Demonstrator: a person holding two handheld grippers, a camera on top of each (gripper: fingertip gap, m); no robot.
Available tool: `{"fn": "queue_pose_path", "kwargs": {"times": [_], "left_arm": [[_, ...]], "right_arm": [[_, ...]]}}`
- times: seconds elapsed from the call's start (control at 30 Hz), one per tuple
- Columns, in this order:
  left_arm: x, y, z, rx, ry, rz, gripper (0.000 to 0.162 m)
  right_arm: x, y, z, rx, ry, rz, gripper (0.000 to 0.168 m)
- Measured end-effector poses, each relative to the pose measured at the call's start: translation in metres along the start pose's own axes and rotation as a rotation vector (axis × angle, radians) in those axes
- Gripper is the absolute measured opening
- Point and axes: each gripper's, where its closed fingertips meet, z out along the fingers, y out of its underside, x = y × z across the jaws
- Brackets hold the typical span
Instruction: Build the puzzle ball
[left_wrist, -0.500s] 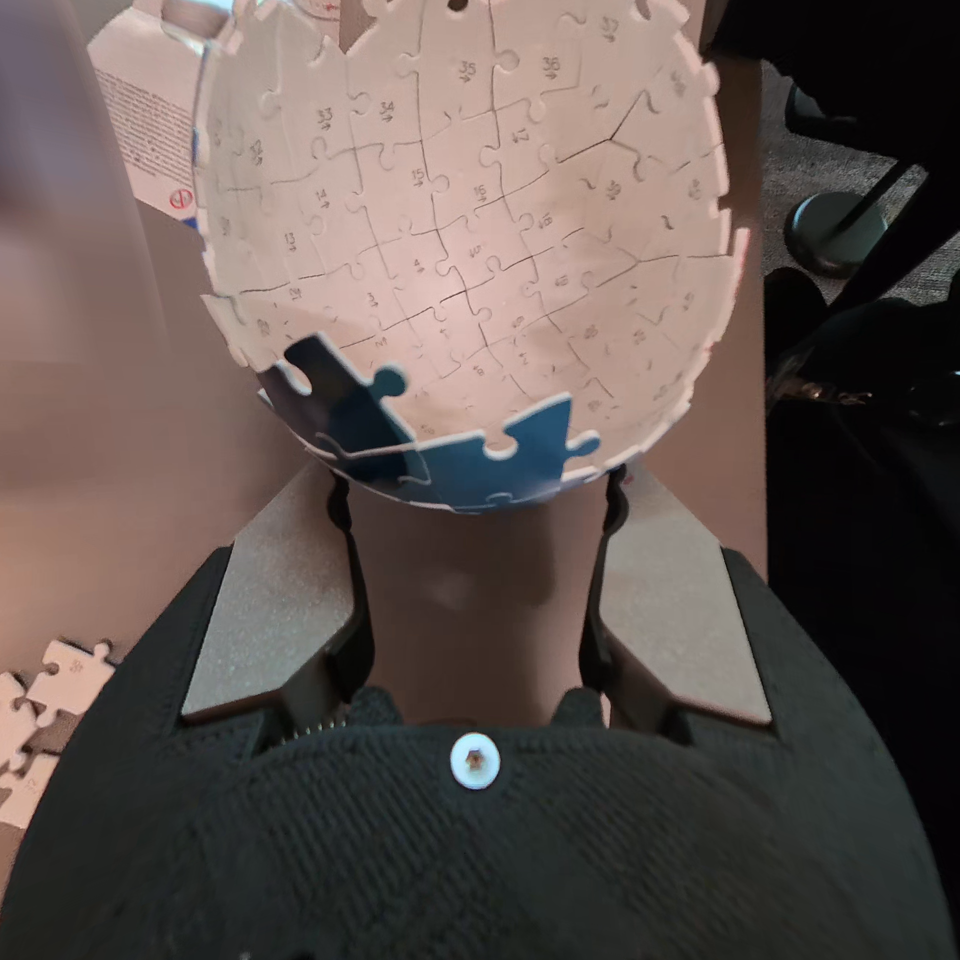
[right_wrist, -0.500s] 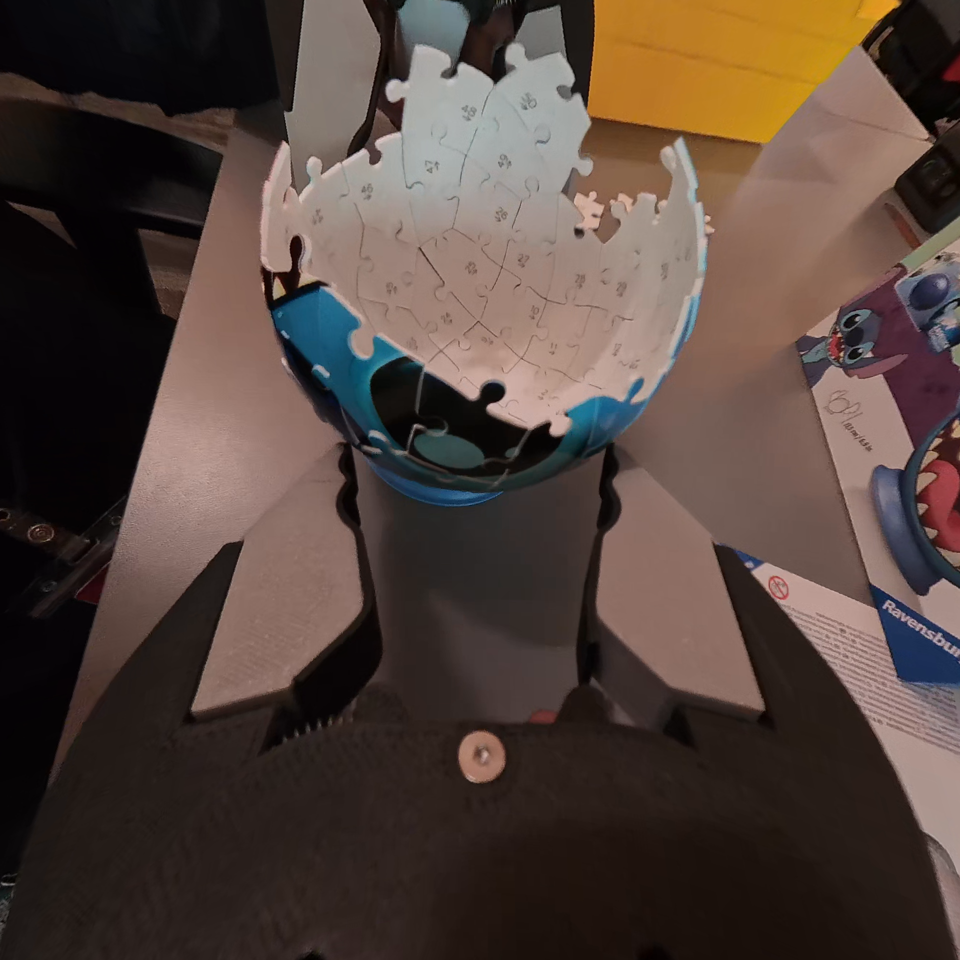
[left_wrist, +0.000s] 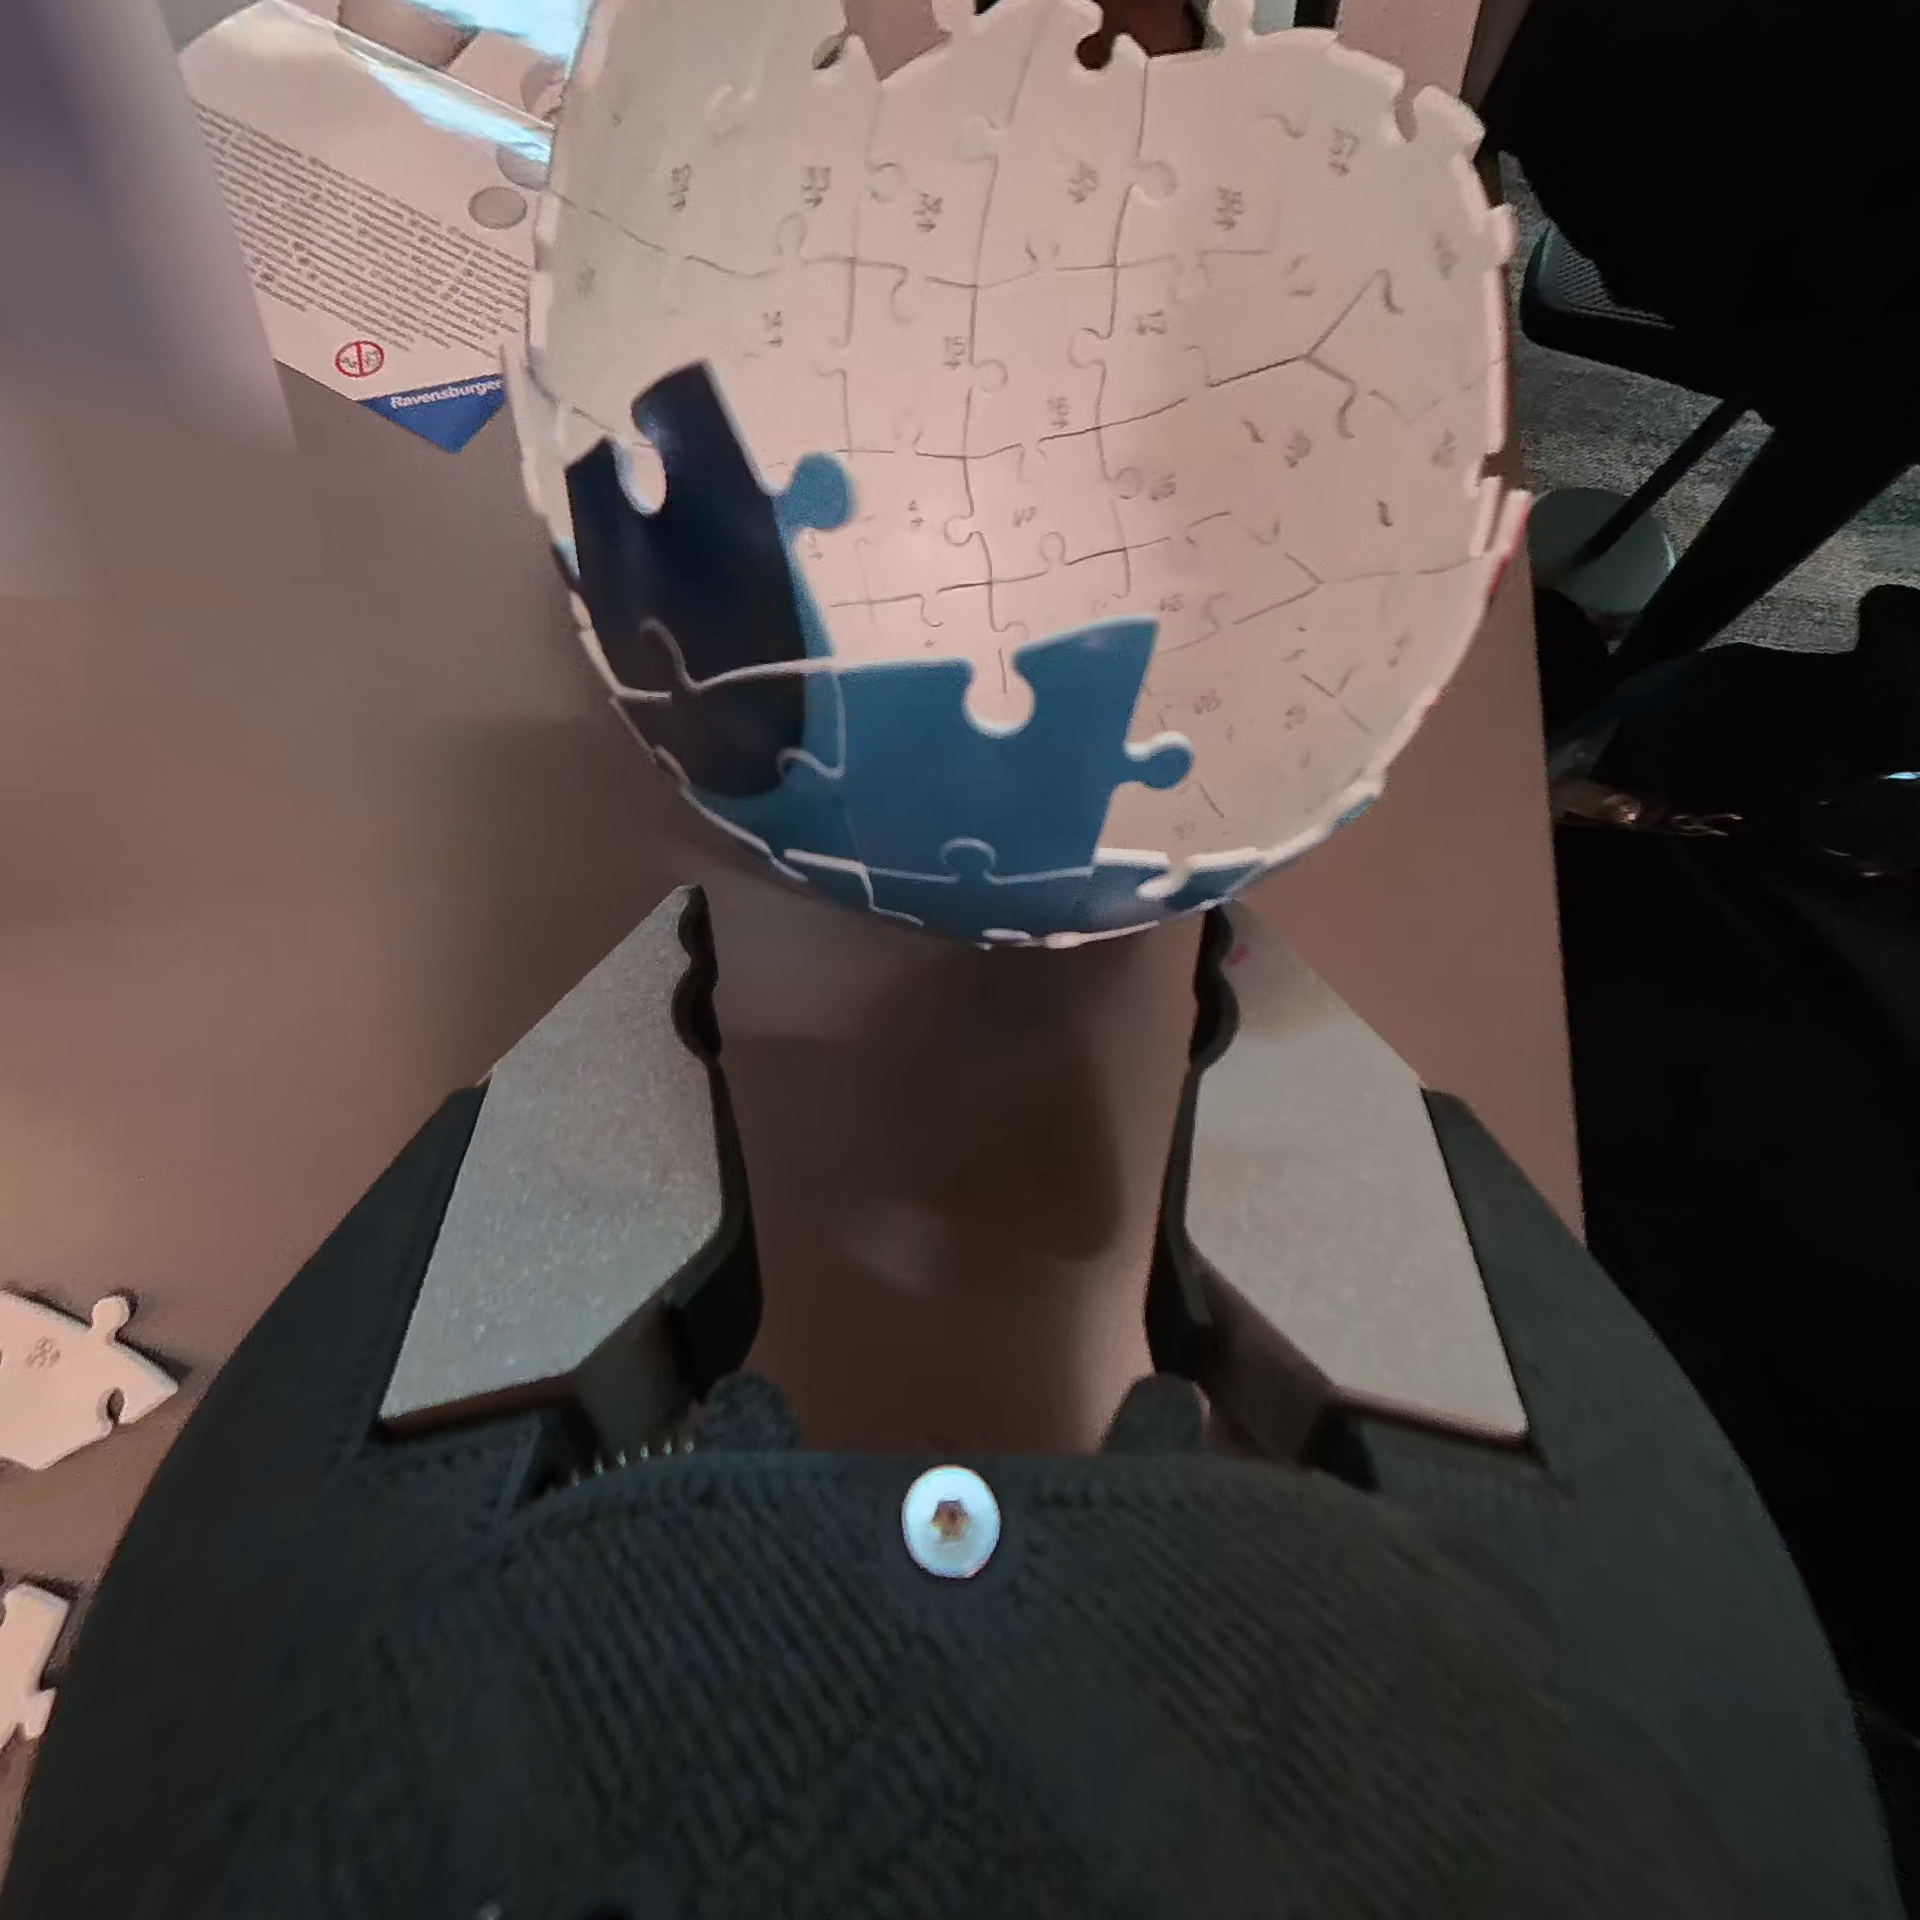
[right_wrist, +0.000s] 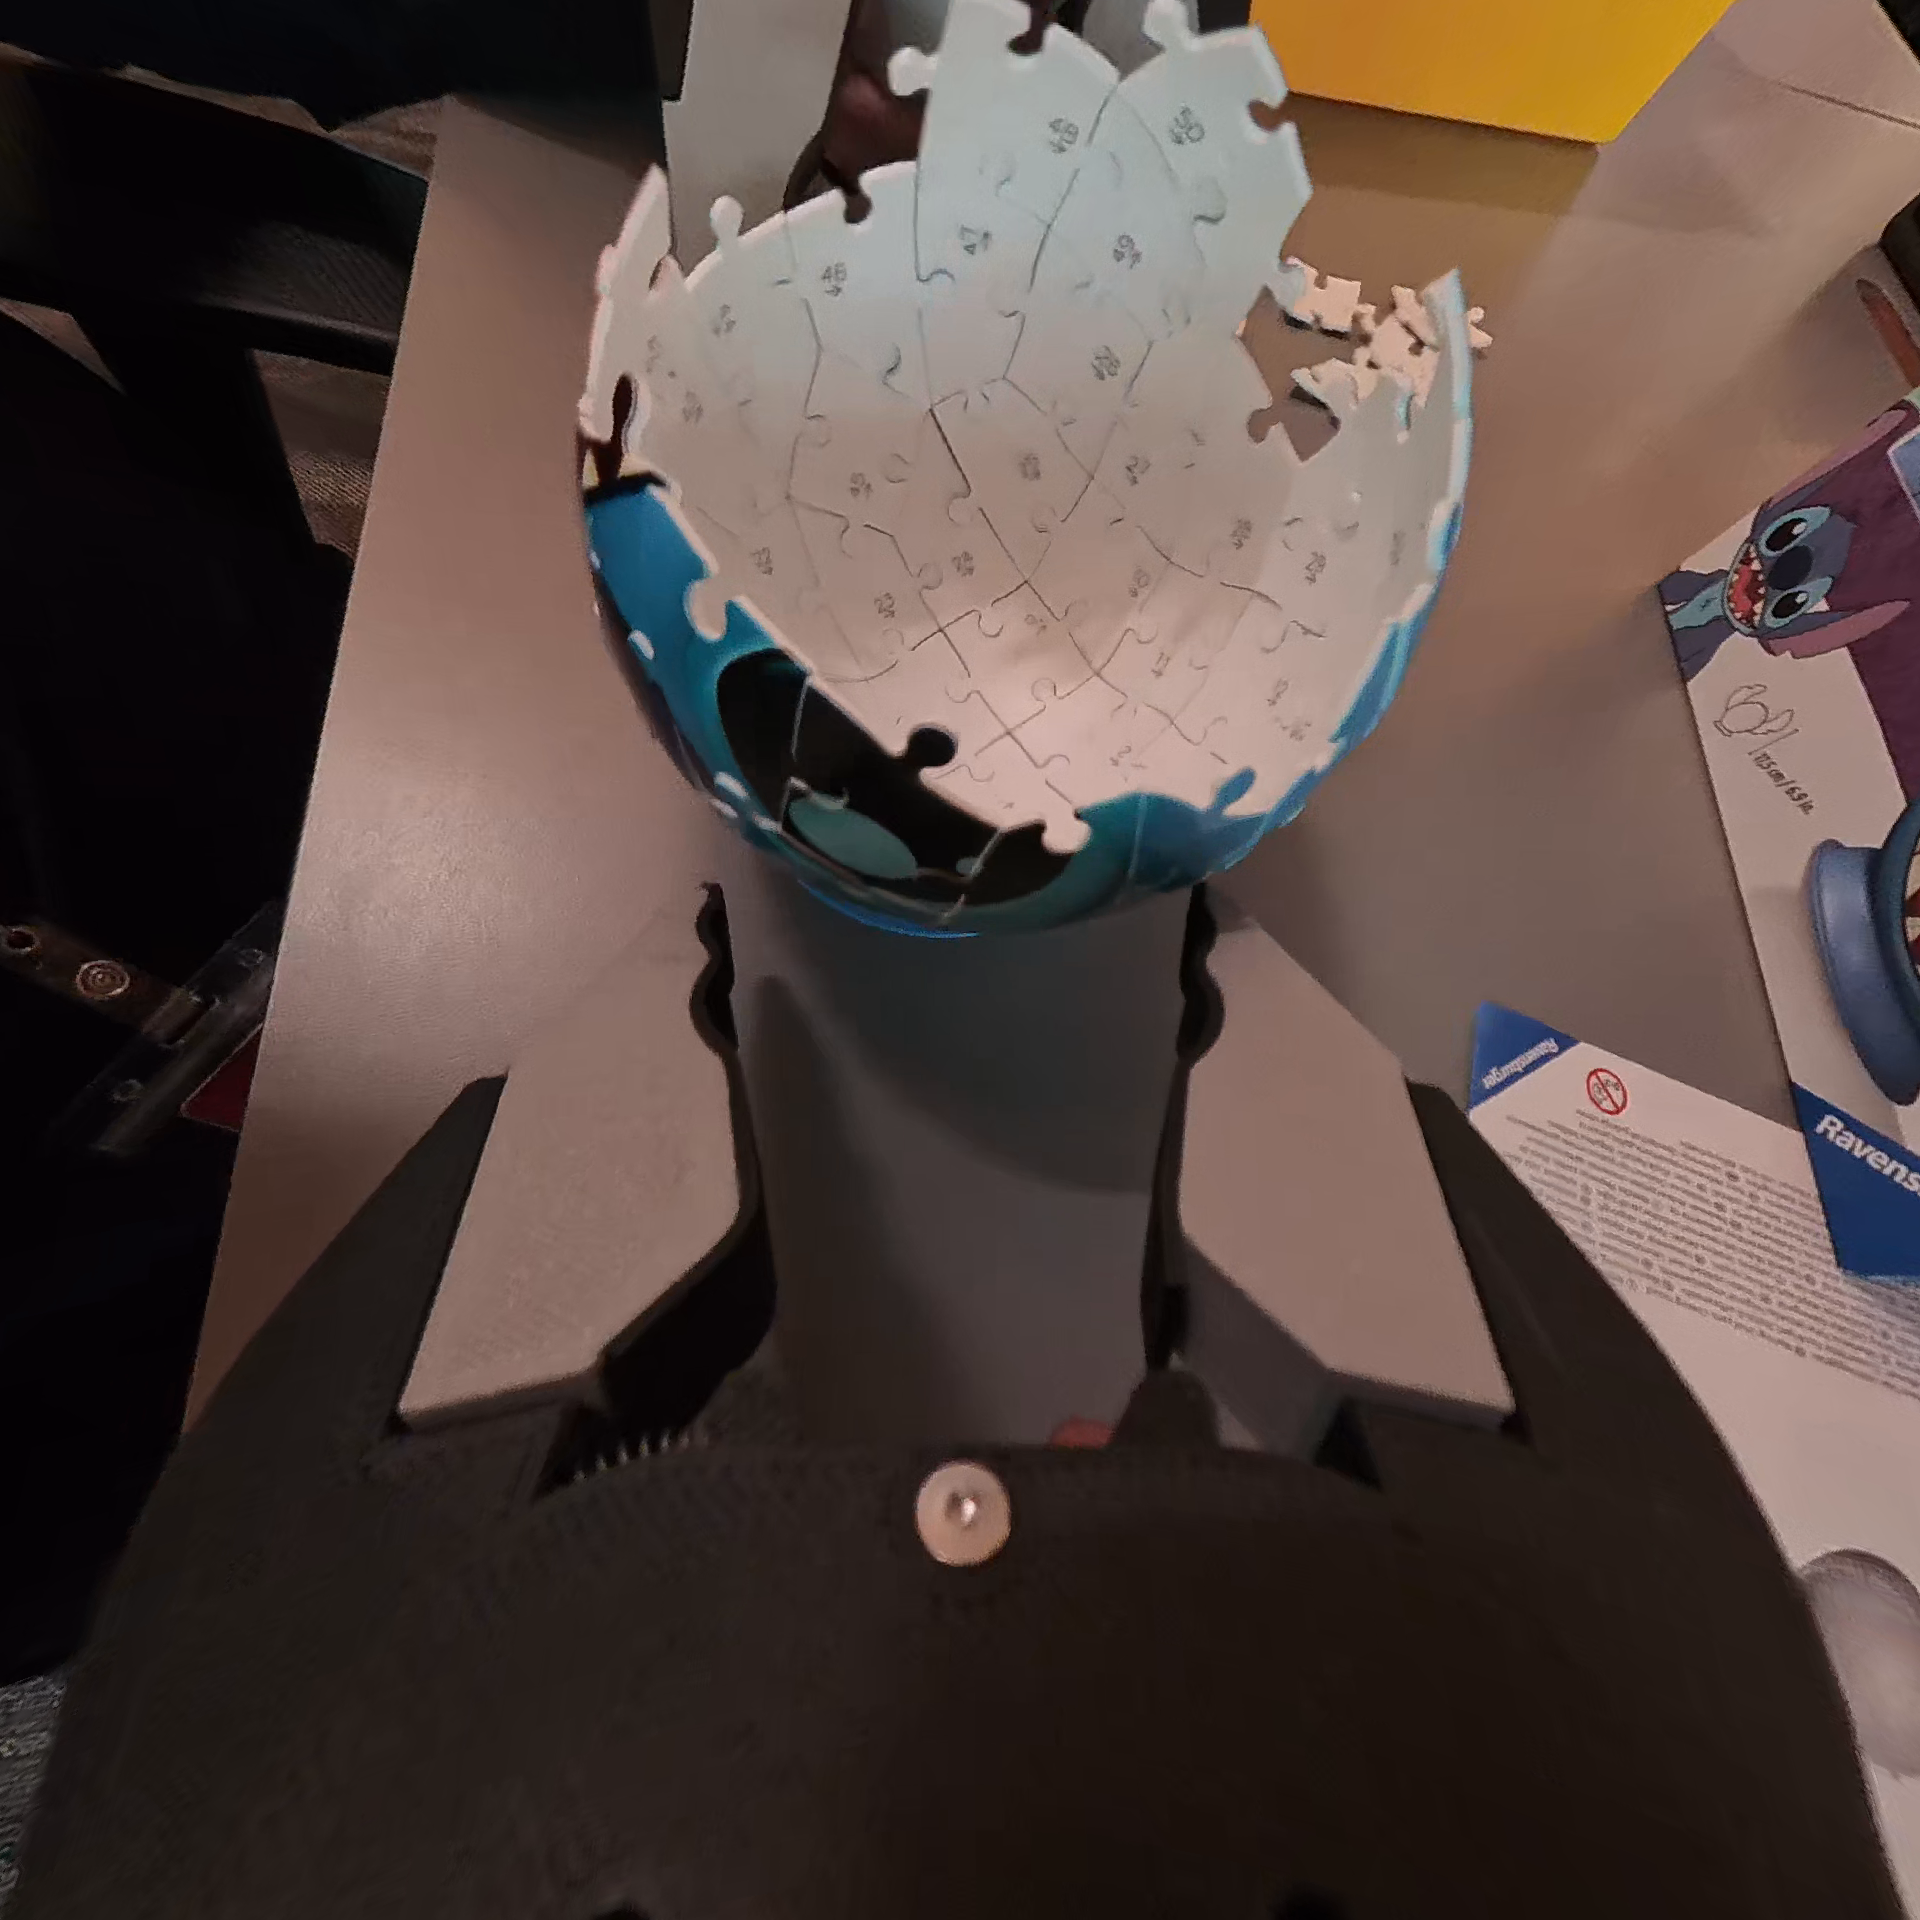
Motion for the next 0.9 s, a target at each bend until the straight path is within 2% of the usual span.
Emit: {"fn": "queue_pose_path", "kwargs": {"times": [0.23,0.3,0.37,0.53,0.7,0.9], "left_arm": [[0.001,0.002,-0.003,0.011,-0.007,0.007,0.089],[0.008,0.0,-0.008,0.042,0.037,-0.02,0.089],[0.016,-0.009,-0.015,0.104,0.085,-0.04,0.09],[0.014,-0.027,-0.017,0.203,0.058,-0.099,0.098],[0.017,-0.018,-0.005,0.134,0.01,-0.054,0.109],[0.009,-0.015,0.004,0.084,-0.101,-0.033,0.111]], "right_arm": [[-0.004,-0.004,-0.012,-0.015,0.034,-0.03,0.084],[-0.003,-0.006,-0.018,-0.002,0.042,-0.026,0.084],[0.0,-0.01,-0.023,0.042,0.045,-0.001,0.086],[0.013,-0.026,-0.021,0.175,0.048,0.044,0.095],[0.008,-0.027,-0.01,0.177,0.013,-0.014,0.095],[0.01,-0.028,-0.005,0.14,0.043,-0.034,0.094]]}}
